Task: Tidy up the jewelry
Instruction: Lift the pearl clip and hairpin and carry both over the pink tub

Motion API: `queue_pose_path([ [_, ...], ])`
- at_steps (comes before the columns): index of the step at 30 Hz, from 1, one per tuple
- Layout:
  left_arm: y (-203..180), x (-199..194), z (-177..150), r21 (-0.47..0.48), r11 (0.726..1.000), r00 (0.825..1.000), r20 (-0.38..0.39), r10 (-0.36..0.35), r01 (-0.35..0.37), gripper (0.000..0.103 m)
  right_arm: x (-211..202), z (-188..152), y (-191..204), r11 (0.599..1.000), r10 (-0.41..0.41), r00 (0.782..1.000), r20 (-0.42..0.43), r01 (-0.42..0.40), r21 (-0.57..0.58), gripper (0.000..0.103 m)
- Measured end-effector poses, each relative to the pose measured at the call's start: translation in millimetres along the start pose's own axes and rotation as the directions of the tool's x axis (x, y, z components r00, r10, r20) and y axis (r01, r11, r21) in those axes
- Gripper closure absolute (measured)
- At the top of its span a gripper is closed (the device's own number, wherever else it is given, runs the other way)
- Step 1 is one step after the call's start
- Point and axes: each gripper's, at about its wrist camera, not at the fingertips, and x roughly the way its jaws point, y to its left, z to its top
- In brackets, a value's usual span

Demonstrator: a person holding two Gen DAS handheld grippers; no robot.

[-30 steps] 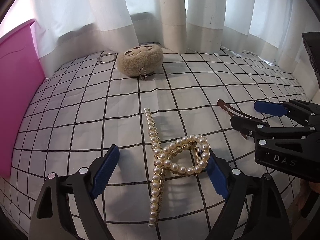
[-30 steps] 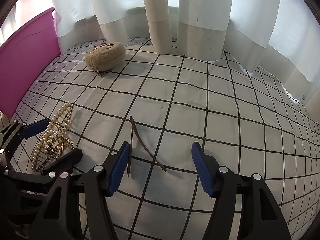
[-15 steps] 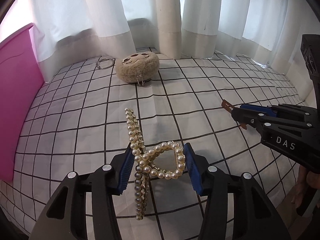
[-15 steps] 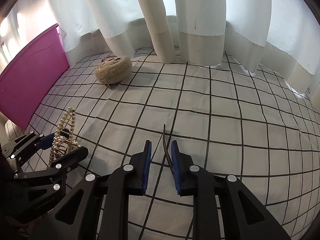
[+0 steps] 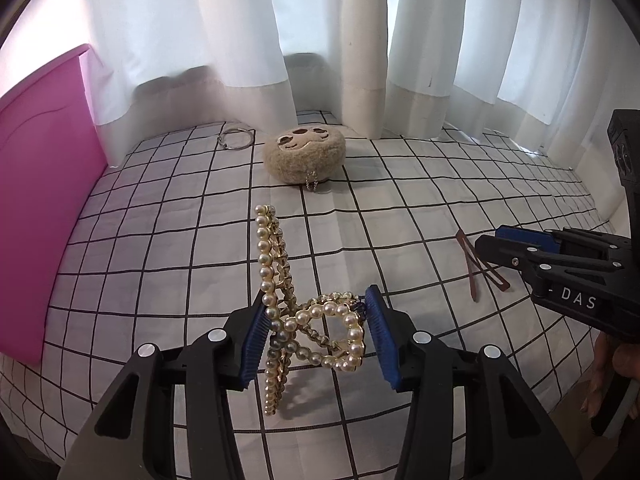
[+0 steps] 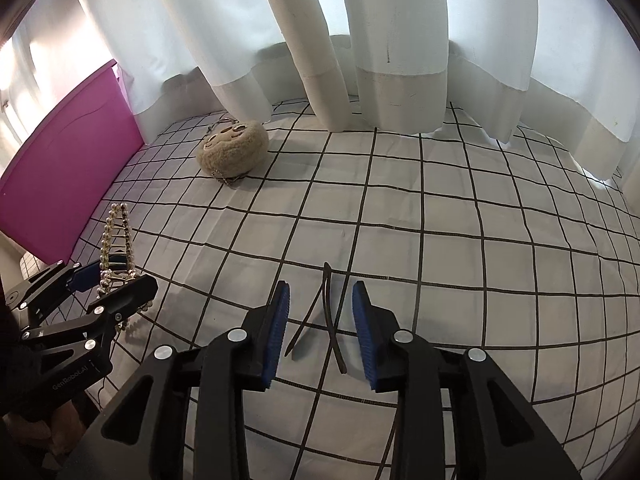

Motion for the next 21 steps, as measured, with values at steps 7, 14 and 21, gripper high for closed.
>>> queue_pose_path([
  [7,-1.0,1.1,-0.6,0.001,1.000,1.000,-0.004,-0.004,0.004,0.057,16.0,-4.2,13.6,0.996,-0.067,0.996,-0.066,0.062,-0.068,0.071],
  [14,-0.8,1.1,-1.1,0.000,1.000,1.000,-0.007,0.001,-0.001,0.057,20.4,-13.3,19.6,0.988,-0.113,0.991,-0.068,0.105,-0.117,0.083],
  [21,-1.1,-3.1,3.3,-0.006,1.000,1.000,-0.003,-0.002,0.002,0.057,12.8,-11.6,8.5,0.996,-0.074,0.996,-0.053,0.071,-0.057,0.089],
])
